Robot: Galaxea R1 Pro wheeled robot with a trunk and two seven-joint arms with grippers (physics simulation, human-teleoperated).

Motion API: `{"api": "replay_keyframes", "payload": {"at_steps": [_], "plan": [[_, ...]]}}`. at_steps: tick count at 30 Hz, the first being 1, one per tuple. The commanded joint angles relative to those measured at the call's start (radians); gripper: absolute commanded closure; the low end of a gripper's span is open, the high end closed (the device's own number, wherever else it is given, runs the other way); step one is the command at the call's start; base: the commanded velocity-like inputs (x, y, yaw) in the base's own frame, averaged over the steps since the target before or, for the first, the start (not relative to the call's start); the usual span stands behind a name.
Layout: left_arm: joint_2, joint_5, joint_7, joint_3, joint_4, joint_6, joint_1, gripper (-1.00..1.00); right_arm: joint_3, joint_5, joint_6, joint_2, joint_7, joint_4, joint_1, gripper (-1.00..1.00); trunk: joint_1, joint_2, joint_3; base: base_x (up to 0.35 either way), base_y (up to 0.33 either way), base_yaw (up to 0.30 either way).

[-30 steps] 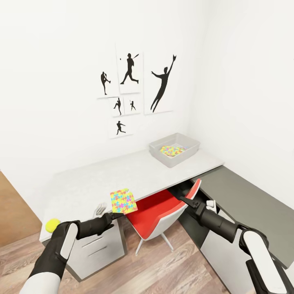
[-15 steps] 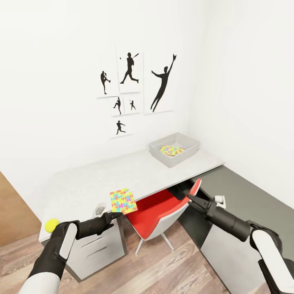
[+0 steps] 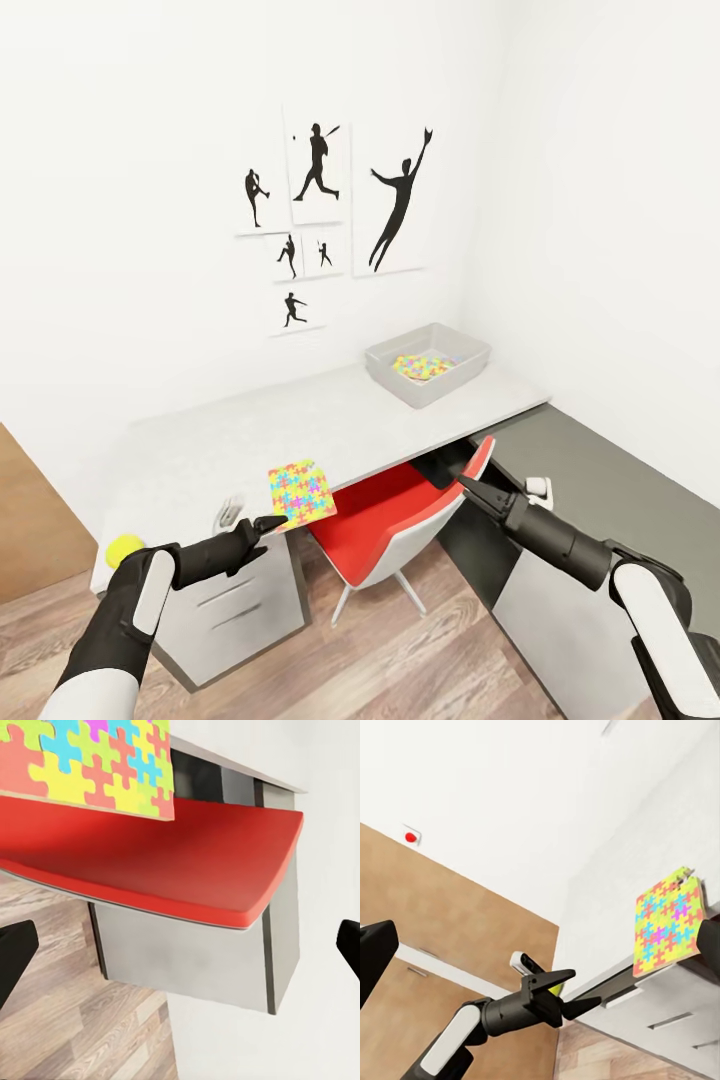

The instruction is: Put all the toys in the child's room - the three board games (two on the bed and one on the table), the two jigsaw puzzles on the table, and the tennis ball on the table - inside the toy box on the table in the child's room.

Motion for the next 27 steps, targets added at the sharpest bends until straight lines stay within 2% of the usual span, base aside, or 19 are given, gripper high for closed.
{"api": "replay_keyframes", "payload": {"at_steps": [1,23,27], "plan": [[-0.001,-0.006,-0.007,0.004,0.0,0.005,-0.001,-1.0,-0.001,0.0,0.006,0.001,0.003,0.001,-0.001,-1.0,0.004,-0.009,-0.005,0.0,0.0,0.0],[0.001,-0.006,-0.006,0.006,0.0,0.006,-0.001,-1.0,-0.001,0.003,-0.022,0.004,0.001,0.006,-0.001,-1.0,0.089,-0.163,-0.074,0.0,0.0,0.0],[0.006,-0.006,-0.006,0.006,0.0,0.005,-0.001,-1.0,-0.001,0.003,-0.023,0.004,0.001,0.006,-0.001,-1.0,0.089,-0.163,-0.074,0.0,0.0,0.0]]}}
